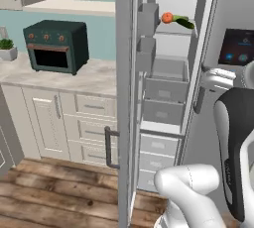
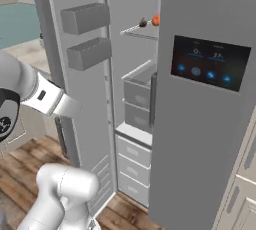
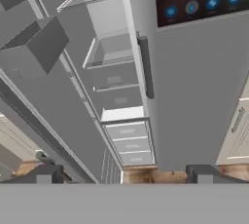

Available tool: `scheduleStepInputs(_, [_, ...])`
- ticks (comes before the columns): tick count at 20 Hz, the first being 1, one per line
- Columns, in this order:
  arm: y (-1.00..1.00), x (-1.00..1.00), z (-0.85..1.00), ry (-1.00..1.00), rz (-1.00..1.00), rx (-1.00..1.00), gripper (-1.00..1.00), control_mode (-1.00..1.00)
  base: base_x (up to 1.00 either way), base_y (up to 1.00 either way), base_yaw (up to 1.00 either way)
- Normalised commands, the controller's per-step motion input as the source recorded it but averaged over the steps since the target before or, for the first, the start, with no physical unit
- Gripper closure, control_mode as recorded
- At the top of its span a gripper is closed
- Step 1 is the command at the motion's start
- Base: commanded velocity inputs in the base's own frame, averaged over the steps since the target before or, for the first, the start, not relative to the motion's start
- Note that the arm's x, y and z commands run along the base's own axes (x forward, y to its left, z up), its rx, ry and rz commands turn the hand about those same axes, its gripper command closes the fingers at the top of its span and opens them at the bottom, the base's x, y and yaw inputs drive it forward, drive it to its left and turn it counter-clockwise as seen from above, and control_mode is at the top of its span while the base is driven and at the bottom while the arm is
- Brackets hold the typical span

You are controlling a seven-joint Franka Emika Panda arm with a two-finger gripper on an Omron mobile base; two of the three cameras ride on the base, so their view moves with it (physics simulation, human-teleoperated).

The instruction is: Take the squash and cucumber from the second highest rack and move them to the highest rack where the cucumber and garlic are located, to maximize freezer space. Close the freezer door after rearranging.

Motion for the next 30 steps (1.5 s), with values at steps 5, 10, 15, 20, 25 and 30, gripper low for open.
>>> scheduleStepInputs(5, [0.0, 0.0, 0.0, 0.0, 0.0, 0.0, -1.0, 1.0, -0.54, 0.66, 0.0])
scheduleStepInputs(10, [0.0, 0.0, 0.0, 0.0, 0.0, 0.0, -1.0, 1.0, -0.27, 0.79, 0.0])
scheduleStepInputs(15, [0.0, 0.0, 0.0, 0.0, 0.0, 0.0, -1.0, 1.0, 0.01, 0.81, 0.0])
scheduleStepInputs(20, [0.0, 0.0, 0.0, 0.0, 0.0, 0.0, -1.0, 1.0, 0.23, 0.58, -0.18])
scheduleStepInputs(25, [0.0, 0.0, 0.0, 0.0, 0.0, 0.0, -1.0, 1.0, 0.35, 0.53, -0.35])
scheduleStepInputs(30, [0.0, 0.0, 0.0, 0.0, 0.0, 0.0, -1.0, 1.0, 0.36, 0.68, -0.47])
